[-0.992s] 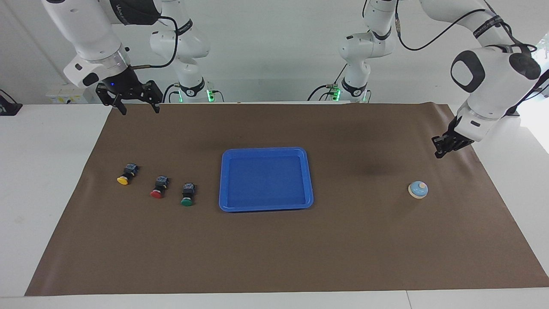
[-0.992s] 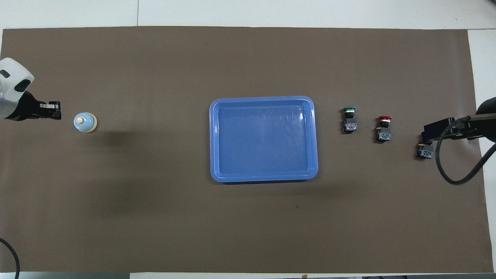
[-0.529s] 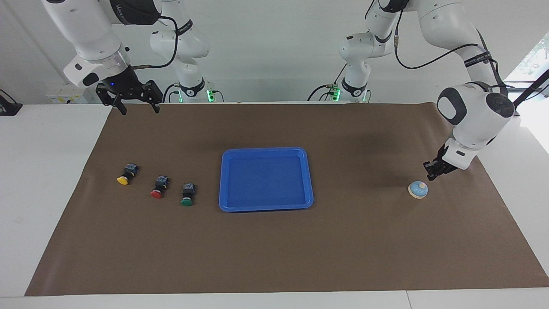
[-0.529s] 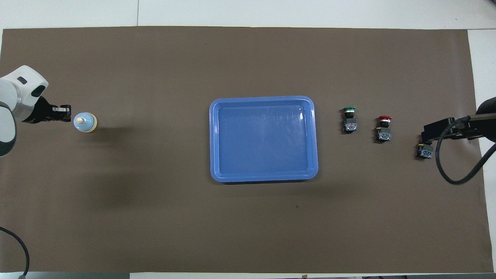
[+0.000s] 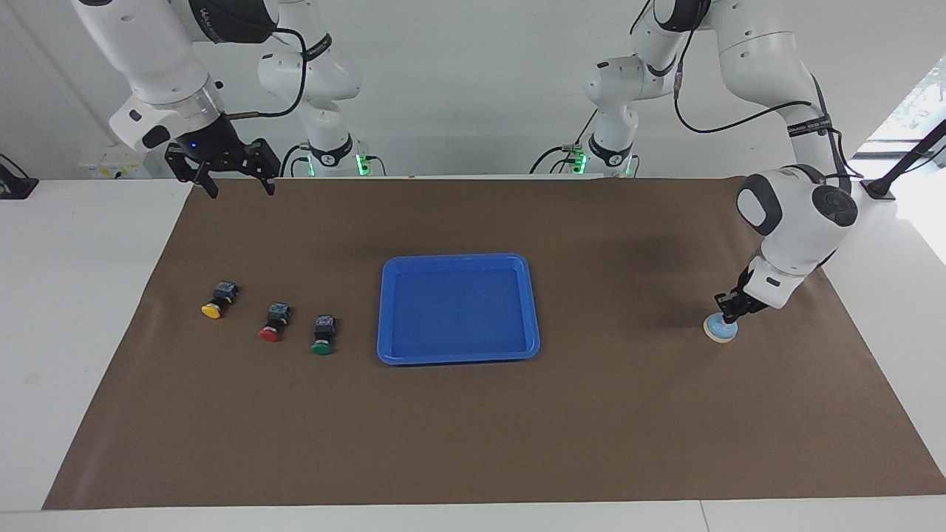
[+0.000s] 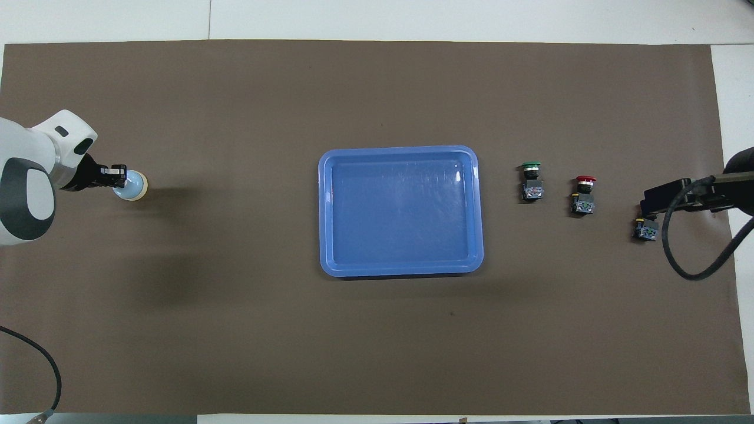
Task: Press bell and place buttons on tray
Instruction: 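Lower the left gripper onto the white bell and press it, then raise the left gripper back while the right gripper grasps the green button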
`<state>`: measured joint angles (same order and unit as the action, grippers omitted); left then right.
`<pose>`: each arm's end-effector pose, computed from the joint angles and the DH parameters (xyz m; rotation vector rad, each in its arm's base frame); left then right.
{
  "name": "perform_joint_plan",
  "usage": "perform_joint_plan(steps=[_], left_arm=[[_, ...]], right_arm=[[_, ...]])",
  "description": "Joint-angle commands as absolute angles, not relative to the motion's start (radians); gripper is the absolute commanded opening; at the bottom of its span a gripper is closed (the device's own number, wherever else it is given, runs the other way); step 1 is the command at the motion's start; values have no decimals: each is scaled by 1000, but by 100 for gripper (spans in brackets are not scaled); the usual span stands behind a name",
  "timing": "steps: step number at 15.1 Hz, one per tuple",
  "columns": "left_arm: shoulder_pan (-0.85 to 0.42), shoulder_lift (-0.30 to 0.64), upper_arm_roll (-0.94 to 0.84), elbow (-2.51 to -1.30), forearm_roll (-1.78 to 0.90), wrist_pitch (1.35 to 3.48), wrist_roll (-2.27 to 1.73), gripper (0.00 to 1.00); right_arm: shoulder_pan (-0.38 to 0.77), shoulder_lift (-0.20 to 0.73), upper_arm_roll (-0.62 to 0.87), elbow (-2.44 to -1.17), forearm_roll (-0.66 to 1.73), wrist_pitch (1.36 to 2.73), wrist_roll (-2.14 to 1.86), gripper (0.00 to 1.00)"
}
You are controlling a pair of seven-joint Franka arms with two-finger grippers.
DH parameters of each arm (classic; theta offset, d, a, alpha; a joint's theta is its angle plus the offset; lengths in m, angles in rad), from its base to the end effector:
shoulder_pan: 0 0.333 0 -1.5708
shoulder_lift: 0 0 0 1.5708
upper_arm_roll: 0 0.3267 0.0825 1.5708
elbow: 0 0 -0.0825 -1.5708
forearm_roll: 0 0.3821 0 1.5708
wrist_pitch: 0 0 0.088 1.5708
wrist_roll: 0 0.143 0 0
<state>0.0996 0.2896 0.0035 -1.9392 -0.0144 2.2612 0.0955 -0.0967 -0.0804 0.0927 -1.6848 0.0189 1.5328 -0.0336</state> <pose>0.6145 0.0627 0.3141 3.1341 0.0257 0.0521 0.5183 0.0024 0.5858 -3.1264 -0.0455 0.1122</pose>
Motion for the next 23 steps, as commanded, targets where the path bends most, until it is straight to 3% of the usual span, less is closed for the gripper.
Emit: perform_joint_plan(steps=[1,2,3,11,19,23], left_arm=[[92,252,5,-1845,-9,2066,97,55],[80,227,5,-1812,-11,1995,95,90],[71,200,5,-1789,-11,1930,89,100],[28,-28,-2,-1795,-11,1614,28,100],[-8,-11,9,-1772,-14,1583,31,100],[-8,-17,11,-1763,-14,1562,32,100]], right_arm=[[-103,-91,94,-1693,15,1529,-44,100],[-103,-91,94,-1692,14,1531,-44,100],[-103,-91,94,-1693,14,1529,-44,100],[-103,-91,94,-1693,14,1526,-52,100],[-89,-106,94,-1724,14,1522,-51,100],[-84,-160,98,-1932,15,1745,-52,100]])
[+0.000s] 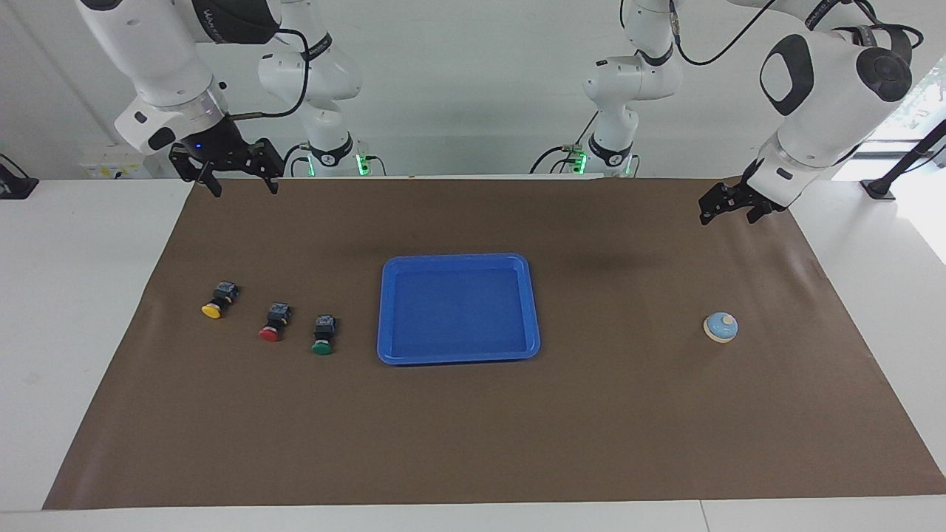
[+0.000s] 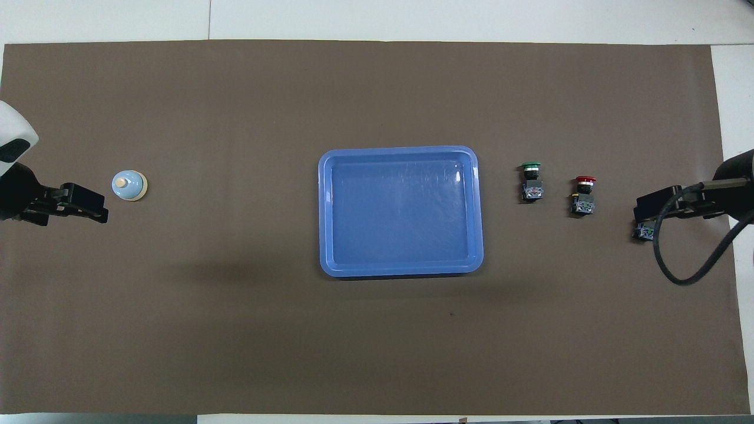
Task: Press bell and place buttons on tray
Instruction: 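Raise the left gripper back while the right gripper grasps the green button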
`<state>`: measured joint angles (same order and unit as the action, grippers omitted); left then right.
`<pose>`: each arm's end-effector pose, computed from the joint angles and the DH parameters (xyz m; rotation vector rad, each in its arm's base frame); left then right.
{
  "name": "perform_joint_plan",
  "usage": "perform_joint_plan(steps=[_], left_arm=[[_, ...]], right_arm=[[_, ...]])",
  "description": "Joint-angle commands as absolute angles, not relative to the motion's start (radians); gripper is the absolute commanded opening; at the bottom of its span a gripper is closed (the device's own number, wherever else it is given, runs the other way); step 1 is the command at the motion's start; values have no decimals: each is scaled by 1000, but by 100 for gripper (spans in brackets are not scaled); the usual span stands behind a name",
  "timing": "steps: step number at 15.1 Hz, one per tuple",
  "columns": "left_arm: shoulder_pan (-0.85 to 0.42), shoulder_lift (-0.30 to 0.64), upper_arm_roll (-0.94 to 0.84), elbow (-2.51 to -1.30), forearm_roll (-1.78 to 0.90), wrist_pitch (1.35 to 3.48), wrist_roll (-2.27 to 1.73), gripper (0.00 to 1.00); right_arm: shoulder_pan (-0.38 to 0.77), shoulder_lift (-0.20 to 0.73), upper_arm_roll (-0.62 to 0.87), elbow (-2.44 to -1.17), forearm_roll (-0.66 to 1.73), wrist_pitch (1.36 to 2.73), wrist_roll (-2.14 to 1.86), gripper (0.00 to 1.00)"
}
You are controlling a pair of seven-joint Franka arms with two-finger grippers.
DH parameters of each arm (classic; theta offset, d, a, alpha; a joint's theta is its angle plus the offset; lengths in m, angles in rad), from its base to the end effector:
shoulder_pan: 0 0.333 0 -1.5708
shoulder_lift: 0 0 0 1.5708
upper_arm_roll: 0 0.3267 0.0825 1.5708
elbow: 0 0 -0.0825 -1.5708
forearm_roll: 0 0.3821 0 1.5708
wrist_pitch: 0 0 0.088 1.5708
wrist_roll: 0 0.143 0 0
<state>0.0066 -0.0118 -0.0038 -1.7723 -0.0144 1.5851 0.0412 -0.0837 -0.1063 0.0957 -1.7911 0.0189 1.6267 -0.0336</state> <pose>0.5311 -0.0006 0.5135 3.1110 -0.0574 -0.2730 0.5159 0.0108 0.5570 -3.1302 -0.0676 0.0916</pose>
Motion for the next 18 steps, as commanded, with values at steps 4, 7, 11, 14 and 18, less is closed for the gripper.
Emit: perform_joint_plan(steps=[4,7,11,14,18], left_arm=[[-8,-26,11,-1769,-14,1559,32,100],[-5,-32,11,-1769,-14,1559,29,100],[-6,-35,3,-1752,-12,1557,29,100],[-8,-34,-3,-1706,-12,1519,29,100],[-8,-38,-3,-1717,-12,1534,31,100]], right_arm=[[-29,-43,106,-2023,14,1969,-55,100],[11,83,104,-2040,14,2162,-72,100],[26,171,103,-2106,9,2370,-67,100],[18,245,101,-2100,-17,2456,-68,100],[14,291,101,-2097,-41,2511,-68,100]])
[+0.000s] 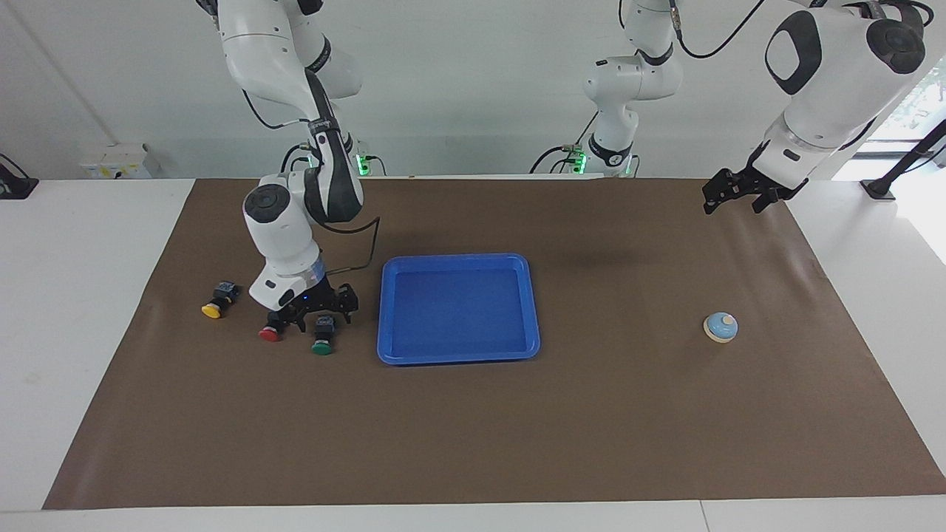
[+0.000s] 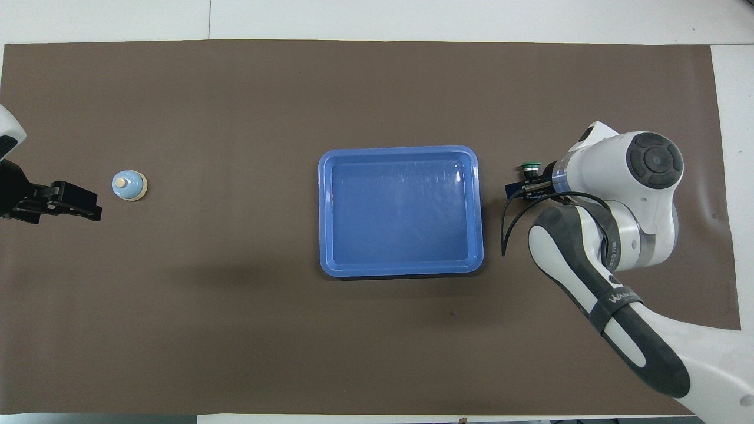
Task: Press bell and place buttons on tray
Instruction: 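Raise the left gripper back while the right gripper grasps the green button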
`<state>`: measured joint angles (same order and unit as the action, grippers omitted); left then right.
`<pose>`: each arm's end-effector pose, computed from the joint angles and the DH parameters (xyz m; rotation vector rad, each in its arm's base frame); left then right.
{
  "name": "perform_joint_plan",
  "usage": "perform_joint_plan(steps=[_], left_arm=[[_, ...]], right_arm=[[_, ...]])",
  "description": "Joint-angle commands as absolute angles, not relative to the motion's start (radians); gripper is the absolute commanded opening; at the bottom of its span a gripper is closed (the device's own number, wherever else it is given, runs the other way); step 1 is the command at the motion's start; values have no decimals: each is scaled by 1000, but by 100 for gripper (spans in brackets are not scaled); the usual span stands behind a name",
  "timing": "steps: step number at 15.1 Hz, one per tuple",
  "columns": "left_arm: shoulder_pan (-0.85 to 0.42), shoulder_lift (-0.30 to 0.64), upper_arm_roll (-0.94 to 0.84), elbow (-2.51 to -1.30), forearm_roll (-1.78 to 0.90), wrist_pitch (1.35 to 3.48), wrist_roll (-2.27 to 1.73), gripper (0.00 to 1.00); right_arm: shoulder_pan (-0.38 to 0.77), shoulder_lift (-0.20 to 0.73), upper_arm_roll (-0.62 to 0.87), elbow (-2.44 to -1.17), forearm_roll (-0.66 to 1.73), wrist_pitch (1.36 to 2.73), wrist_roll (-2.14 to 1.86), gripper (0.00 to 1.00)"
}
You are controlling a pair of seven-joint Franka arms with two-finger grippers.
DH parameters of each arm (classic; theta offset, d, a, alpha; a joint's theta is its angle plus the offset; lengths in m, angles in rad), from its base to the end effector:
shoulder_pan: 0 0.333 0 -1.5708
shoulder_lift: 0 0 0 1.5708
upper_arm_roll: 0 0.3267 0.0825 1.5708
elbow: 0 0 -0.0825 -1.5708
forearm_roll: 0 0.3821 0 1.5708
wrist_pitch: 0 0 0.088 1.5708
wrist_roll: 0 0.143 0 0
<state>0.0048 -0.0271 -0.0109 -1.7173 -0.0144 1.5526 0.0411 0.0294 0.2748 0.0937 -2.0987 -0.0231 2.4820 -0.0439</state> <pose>0.5304 -0.0054 0.5445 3.1169 -0.0724 -0.2144 0.5915 0.0721 0.2756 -3.1100 -0.2800 -0.1710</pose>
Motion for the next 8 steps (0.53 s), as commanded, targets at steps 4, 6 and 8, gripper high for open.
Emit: perform_joint_plan(steps=[4,6,8], left_arm=[[5,-38,2,-1713,-12,1535,31,100],[8,-38,6,-1713,-12,1534,29,100],[8,-38,6,-1713,-12,1532,29,100]], right_arm=[[17,299,101,-2097,-43,2513,-67,20],[17,299,101,-2098,-43,2511,-66,0],[17,298,101,-2097,-43,2507,-52,0]])
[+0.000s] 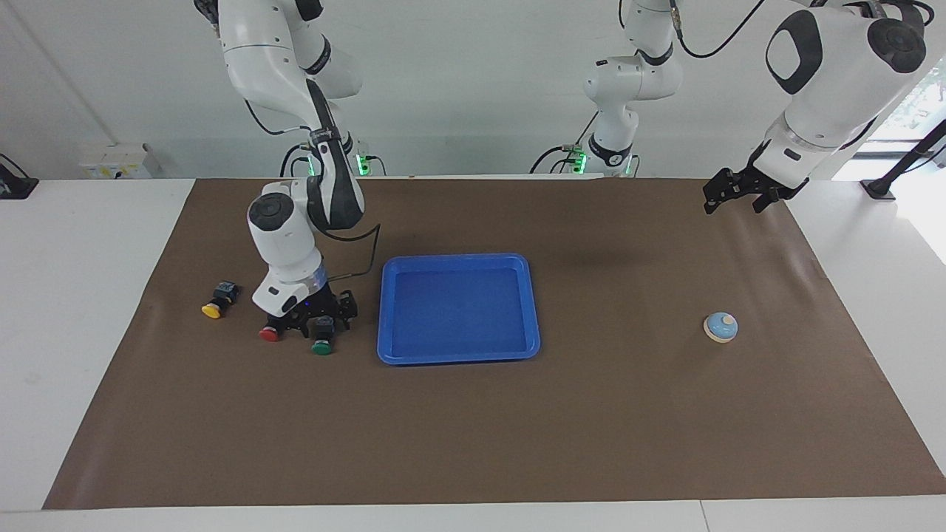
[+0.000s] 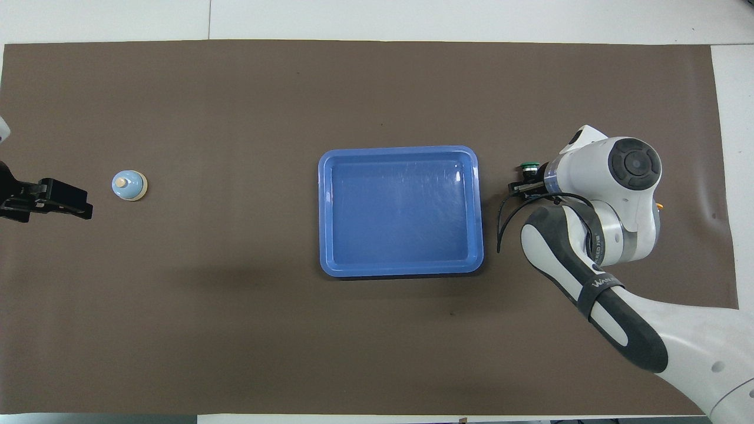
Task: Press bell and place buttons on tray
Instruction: 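Raise the left gripper back while the right gripper grasps the green button, then carry the green button into the tray and release it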
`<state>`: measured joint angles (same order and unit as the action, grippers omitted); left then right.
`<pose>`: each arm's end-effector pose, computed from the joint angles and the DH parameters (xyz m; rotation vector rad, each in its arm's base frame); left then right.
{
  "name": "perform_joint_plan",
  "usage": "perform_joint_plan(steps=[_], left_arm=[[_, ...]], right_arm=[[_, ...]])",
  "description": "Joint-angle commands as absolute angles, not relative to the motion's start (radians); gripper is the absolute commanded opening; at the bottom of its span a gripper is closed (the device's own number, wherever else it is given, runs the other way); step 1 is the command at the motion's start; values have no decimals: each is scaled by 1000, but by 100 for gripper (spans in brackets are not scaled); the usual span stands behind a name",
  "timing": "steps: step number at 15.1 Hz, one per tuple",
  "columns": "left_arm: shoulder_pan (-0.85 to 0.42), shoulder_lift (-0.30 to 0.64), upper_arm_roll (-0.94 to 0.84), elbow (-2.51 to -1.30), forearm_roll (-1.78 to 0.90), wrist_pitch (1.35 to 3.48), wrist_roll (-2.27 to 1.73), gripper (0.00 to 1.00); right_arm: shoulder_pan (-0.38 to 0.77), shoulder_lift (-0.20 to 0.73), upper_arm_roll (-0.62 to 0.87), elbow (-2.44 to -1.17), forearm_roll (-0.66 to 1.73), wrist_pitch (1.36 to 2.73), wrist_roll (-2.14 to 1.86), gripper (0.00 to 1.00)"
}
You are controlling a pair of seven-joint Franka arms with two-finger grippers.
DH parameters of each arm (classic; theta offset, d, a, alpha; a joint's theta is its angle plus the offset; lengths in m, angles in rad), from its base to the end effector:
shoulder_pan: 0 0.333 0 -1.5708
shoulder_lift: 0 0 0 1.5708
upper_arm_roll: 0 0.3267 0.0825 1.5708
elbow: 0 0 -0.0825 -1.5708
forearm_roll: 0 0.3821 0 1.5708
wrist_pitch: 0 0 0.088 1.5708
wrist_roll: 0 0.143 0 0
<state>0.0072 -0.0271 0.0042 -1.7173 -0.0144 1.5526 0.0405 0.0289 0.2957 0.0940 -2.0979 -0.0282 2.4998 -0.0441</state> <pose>0.5304 0.0040 0.5445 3.1159 -0.0442 -0.2141 0.5929 0.0722 0.2654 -3.1107 -0.2857 -0.1677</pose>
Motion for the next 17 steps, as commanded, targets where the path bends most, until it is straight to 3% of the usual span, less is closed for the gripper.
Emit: perform_joint_plan(steps=[1,3,6,9,13,17], left_arm=[[8,-38,6,-1715,-12,1531,28,100],[6,-38,3,-1713,-12,1536,29,100],[-8,-38,-3,-1713,-12,1539,34,100],[-41,-38,-5,-1710,-11,1545,35,100],[-46,-38,-5,-1707,-12,1563,25,100],[-46,-40,-5,-1710,-12,1565,28,100]], right_arm=[[17,298,101,-2092,-43,2500,-52,0],[18,293,101,-2048,-43,2435,-52,0],[47,291,103,-1897,-43,2219,-8,0],[144,295,103,-1783,-41,2067,148,0],[280,314,103,-1778,-43,2086,417,0],[321,391,103,-1789,-44,2201,558,0]])
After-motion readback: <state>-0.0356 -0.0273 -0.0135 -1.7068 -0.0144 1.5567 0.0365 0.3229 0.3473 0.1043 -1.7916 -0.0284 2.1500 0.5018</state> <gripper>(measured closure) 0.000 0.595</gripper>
